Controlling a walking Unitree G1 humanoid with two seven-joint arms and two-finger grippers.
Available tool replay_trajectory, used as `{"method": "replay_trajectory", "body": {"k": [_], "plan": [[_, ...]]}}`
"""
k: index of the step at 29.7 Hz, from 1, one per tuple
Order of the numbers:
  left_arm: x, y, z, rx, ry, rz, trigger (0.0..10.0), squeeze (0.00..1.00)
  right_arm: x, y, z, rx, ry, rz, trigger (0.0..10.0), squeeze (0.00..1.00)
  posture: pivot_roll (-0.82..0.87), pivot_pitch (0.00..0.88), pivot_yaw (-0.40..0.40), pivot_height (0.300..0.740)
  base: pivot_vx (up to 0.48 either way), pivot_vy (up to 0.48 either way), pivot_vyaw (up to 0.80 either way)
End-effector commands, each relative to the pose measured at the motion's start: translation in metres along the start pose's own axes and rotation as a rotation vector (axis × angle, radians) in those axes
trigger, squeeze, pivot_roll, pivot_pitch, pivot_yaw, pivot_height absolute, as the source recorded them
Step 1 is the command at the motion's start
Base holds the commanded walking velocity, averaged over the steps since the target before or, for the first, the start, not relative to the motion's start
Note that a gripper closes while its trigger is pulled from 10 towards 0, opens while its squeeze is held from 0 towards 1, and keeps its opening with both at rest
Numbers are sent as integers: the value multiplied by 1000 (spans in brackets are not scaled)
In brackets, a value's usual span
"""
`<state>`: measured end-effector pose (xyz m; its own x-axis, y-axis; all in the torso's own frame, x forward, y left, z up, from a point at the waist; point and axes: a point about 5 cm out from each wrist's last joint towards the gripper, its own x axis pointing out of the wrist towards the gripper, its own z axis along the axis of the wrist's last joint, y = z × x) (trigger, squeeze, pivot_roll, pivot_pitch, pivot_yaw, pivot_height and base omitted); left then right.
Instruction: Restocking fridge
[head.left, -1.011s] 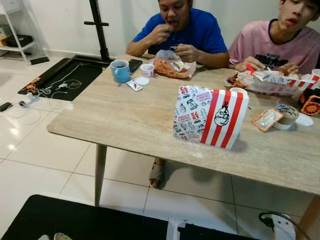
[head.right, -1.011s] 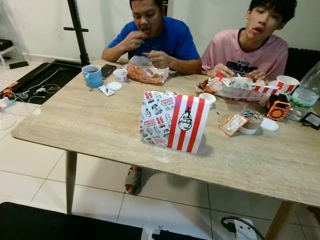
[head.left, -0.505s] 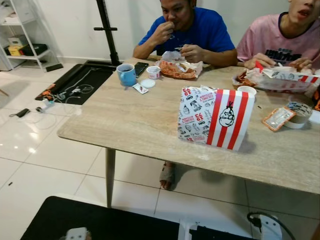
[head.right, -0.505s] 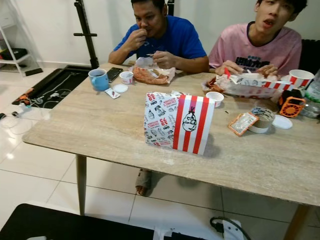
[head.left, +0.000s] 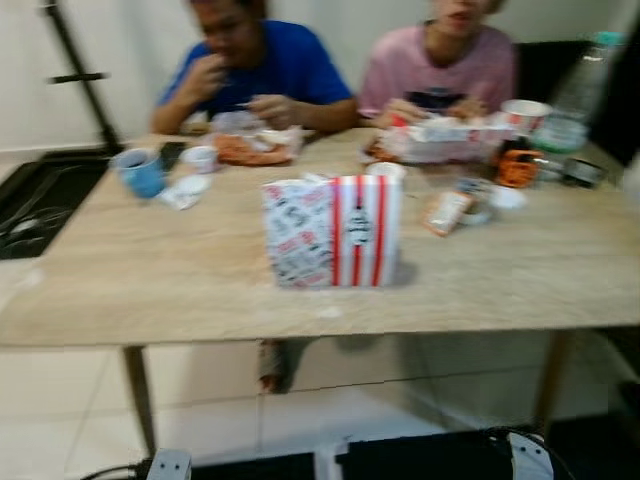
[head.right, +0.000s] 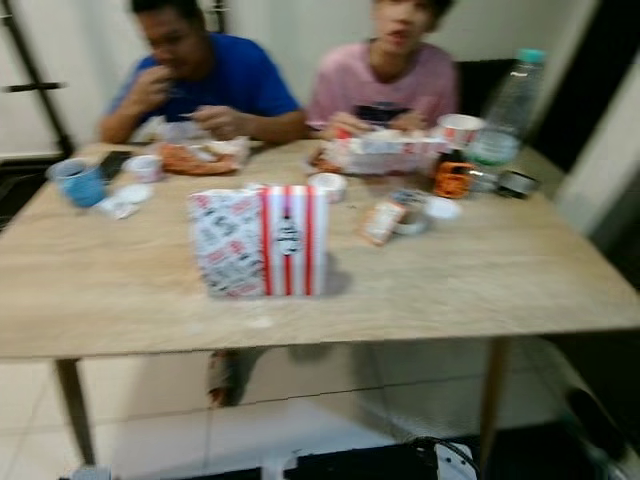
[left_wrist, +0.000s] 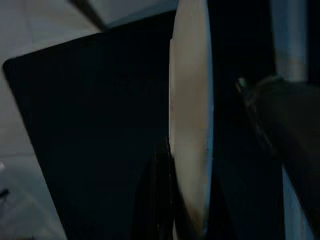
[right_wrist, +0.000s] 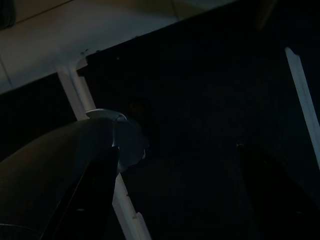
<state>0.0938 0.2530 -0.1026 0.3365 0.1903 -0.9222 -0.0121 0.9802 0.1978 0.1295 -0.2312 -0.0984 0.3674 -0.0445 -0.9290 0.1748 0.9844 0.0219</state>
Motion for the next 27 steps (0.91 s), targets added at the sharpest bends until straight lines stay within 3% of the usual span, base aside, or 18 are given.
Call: {"method": "replay_trajectory", "body": {"k": [1,14,27], "plan": [[0,-6,-1,-4,14,-21,10000,0,1,4,13,5,-28,2,10000,0,18,0,21,740,0,0,-788],[2,-20,4,-73,-2,-72,10000,0,2,10,22,-7,-39,22,10000,0,-3,0,22,740,0,0,-788],[2,-18,5,-102,-6,-50,10000,0,3,14,21,-9,-28,38,10000,0,2,0,20,740,0,0,-779]]}}
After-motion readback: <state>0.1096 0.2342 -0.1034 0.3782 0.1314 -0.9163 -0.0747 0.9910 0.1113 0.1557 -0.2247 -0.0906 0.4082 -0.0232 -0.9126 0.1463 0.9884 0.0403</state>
